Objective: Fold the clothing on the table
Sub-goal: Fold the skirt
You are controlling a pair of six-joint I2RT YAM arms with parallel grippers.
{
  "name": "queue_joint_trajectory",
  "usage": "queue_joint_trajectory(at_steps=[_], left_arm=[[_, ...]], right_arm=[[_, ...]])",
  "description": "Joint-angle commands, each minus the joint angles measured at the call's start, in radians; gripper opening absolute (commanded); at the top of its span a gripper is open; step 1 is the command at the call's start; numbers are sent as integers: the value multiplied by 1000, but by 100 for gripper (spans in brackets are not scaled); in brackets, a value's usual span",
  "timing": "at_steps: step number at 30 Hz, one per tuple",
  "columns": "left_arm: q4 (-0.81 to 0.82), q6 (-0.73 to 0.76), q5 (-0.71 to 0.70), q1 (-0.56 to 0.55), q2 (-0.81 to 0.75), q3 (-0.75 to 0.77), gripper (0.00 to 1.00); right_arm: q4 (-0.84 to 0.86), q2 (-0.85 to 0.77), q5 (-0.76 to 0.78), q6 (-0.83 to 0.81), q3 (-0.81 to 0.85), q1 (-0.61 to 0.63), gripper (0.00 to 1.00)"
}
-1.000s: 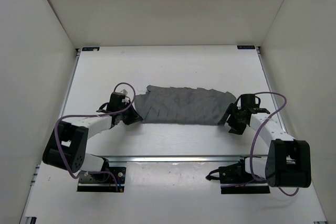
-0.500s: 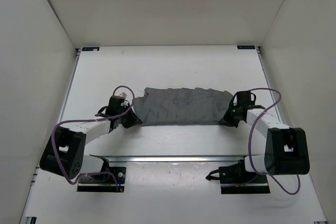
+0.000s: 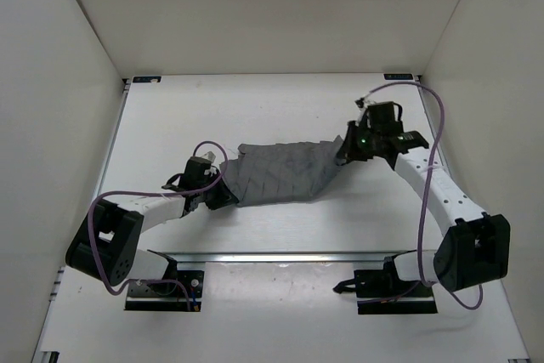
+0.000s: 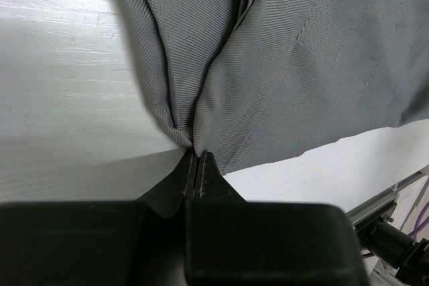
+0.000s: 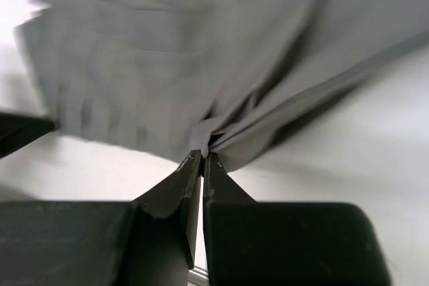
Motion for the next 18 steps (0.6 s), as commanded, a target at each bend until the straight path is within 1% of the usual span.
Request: queue_joint_trajectory(at_steps=[1, 5, 8, 11, 12, 18], left_arm=[[5, 0, -33, -8, 4, -23, 0], [7, -2, -40, 0, 4, -23, 0], [10, -3, -37, 2, 4, -18, 0], [9, -2, -36, 6, 7, -29, 0], [37, -6, -37, 6, 4, -33, 0], [33, -2, -39, 8, -4, -33, 0]], right_arm=[[-31, 40, -26, -58, 139, 137, 0], [4, 140, -50, -43, 237, 292, 0], [39, 213, -84, -27, 288, 372, 0], [71, 305, -118, -15, 320, 434, 0], [84, 321, -122, -10, 326, 455, 0], [119, 454, -173, 0, 395, 555, 0]])
